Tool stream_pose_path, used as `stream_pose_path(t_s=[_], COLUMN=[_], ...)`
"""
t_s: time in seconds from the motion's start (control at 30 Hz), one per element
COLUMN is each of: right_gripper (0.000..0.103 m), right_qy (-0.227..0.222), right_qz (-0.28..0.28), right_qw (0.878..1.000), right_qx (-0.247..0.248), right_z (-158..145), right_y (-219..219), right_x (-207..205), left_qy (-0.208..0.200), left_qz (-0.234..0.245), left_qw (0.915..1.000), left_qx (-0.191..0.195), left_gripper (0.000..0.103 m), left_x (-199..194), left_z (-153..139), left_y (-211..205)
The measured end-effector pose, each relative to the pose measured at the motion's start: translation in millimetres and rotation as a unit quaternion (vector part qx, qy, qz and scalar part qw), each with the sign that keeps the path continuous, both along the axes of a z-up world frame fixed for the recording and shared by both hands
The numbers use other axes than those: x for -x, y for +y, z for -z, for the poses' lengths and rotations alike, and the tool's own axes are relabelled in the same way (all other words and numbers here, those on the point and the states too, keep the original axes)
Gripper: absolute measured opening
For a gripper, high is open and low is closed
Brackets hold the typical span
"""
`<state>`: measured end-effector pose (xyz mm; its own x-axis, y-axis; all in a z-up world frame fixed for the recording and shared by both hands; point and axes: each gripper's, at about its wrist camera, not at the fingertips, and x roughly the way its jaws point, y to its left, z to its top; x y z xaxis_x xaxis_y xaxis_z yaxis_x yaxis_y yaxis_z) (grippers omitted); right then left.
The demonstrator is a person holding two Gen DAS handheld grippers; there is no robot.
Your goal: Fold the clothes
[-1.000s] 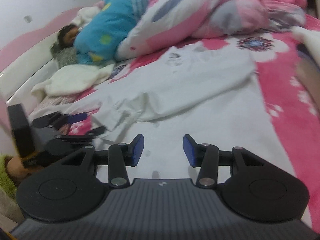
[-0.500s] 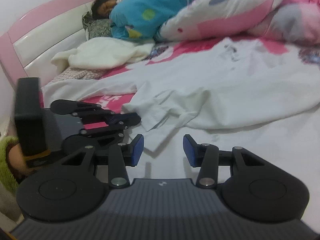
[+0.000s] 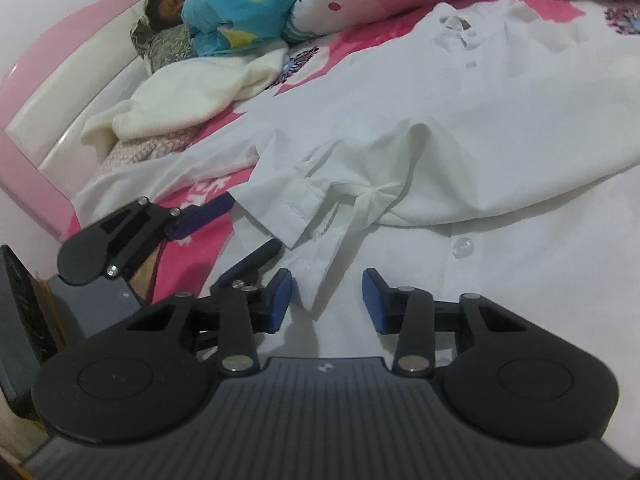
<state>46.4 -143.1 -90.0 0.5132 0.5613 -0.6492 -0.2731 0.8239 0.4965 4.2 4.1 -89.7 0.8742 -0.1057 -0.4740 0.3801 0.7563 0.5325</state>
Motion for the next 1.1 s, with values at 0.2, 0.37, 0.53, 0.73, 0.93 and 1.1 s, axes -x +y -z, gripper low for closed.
stream_pose_path(t_s=[0.2,0.37,0.53,0.73,0.93,1.1], right_gripper=[0.009,0.004,0.008,0.019,0.019,0.003], right_qy=[0.014,0.014,0.029,0.043,0.044,0.024], right_qz=[0.011,0.014,0.018,0.023,0.020,0.021], right_qw=[1.000,1.000,0.999,0.998,0.997,0.998], right_qx=[-0.009,-0.010,-0.025,-0.040,-0.055,-0.059], right_z=[6,5,3,6,11,7], right_y=[0,1,-4,-4,-5,-7], right_x=[-7,-7,-4,-9,-12,-9], left_qy=[0.011,0.016,-0.012,-0.005,0.026,0.034], left_qz=[-0.016,-0.021,-0.016,-0.021,-0.045,-0.063], left_qw=[0.9993,0.9979,0.9985,0.9991,0.9950,0.9833], left_qx=[0.031,0.060,0.050,0.037,0.085,0.167], left_gripper=[0.012,0.010,0.059,0.052,0.008,0.001], left_x=[-13,-13,4,-6,-24,-25], left_z=[-3,-8,-12,-4,-5,-19], left_y=[12,23,27,25,34,52])
